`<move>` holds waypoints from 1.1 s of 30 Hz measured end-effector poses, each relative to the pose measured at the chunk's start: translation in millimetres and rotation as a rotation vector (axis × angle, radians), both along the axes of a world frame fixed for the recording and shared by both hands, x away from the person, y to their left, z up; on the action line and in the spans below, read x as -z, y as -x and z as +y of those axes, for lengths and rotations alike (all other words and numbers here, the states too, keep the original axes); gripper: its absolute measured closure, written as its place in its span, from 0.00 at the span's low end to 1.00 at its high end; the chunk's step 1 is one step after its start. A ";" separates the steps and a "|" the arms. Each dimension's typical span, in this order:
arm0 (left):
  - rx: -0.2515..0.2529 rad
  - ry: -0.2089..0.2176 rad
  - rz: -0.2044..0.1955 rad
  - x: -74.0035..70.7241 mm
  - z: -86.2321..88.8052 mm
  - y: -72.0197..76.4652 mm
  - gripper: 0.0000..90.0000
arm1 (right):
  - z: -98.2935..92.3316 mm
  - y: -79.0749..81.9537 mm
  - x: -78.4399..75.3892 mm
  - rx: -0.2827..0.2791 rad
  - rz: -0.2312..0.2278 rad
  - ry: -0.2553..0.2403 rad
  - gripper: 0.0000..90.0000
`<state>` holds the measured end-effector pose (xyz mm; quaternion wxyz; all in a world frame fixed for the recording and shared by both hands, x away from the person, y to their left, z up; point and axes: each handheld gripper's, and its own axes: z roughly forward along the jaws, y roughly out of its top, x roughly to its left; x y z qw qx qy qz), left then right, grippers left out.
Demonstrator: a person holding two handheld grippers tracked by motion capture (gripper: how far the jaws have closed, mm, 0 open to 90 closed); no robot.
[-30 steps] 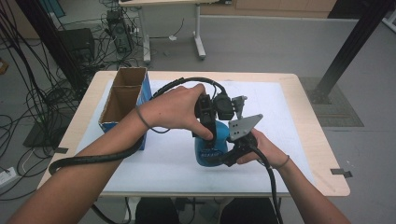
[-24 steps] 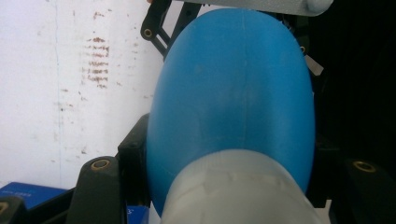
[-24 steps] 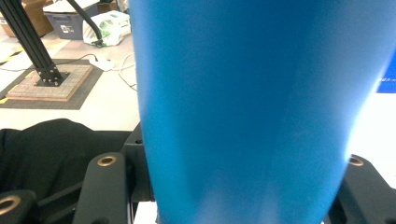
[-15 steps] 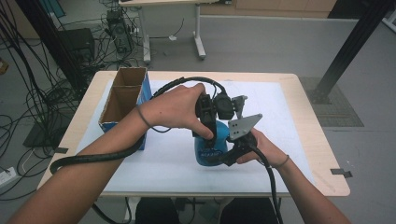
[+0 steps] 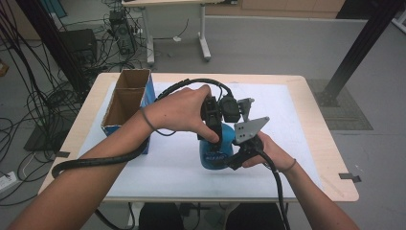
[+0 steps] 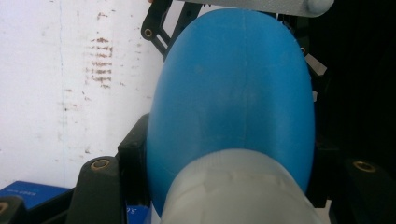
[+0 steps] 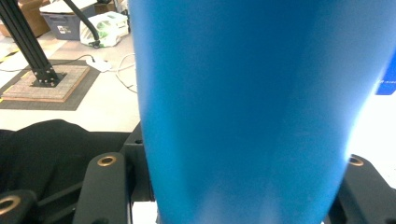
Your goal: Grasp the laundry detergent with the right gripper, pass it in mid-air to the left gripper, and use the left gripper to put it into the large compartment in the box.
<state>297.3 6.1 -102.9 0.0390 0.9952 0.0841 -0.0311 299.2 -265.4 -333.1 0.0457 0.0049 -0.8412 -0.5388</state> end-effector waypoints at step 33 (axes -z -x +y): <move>-0.006 -0.001 -0.002 -1.7 0.2 -0.1 0.41 | 0.0 -1.1 -0.1 0.000 -0.001 -0.007 0.45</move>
